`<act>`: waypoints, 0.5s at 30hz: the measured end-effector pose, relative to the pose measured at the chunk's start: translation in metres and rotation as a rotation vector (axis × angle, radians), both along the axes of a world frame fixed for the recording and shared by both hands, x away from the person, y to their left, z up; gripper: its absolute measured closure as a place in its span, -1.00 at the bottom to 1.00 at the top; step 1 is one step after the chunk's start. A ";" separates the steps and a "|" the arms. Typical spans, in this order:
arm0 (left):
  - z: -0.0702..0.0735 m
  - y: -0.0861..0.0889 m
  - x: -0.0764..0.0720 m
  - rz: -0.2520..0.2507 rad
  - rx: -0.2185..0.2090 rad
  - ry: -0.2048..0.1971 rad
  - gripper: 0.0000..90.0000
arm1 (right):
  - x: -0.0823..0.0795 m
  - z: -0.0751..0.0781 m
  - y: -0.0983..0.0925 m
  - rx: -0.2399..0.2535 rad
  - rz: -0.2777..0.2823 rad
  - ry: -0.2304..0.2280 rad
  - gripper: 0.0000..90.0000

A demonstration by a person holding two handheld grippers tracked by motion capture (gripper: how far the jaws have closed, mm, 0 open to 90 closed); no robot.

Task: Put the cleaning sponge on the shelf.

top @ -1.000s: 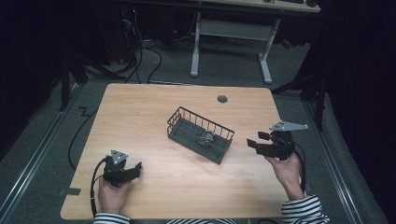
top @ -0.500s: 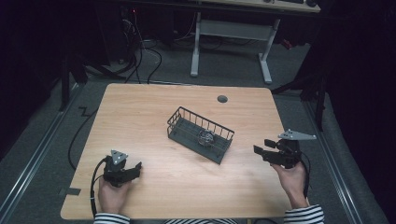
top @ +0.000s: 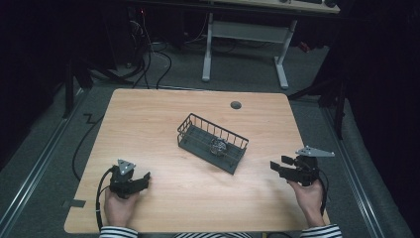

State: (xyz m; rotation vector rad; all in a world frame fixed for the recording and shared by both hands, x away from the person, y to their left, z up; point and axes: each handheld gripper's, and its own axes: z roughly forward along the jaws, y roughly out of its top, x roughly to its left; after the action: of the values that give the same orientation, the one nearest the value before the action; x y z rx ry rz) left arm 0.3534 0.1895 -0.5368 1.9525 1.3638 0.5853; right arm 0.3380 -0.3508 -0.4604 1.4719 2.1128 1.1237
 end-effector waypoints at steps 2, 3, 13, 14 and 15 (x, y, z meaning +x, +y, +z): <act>0.000 0.000 0.000 0.000 0.000 0.000 -0.41 | 0.000 -0.004 0.001 0.000 -0.005 0.007 -0.12; 0.000 0.000 0.000 0.000 0.000 0.000 -0.41 | -0.001 -0.007 0.001 -0.001 -0.007 0.010 -0.12; 0.000 0.000 0.000 0.000 0.000 0.000 -0.41 | 0.000 -0.031 0.006 0.003 -0.016 0.047 -0.12; 0.000 0.000 0.000 0.000 0.000 0.000 -0.41 | 0.000 -0.033 0.006 0.002 -0.015 0.047 -0.12; 0.000 0.000 0.000 0.000 0.000 0.000 -0.41 | 0.000 -0.035 0.007 0.000 -0.015 0.051 -0.12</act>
State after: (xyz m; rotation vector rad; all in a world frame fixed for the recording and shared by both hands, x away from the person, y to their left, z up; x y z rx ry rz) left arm 0.3534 0.1895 -0.5368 1.9528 1.3639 0.5855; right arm 0.3384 -0.3438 -0.4959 1.5290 2.1314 1.0920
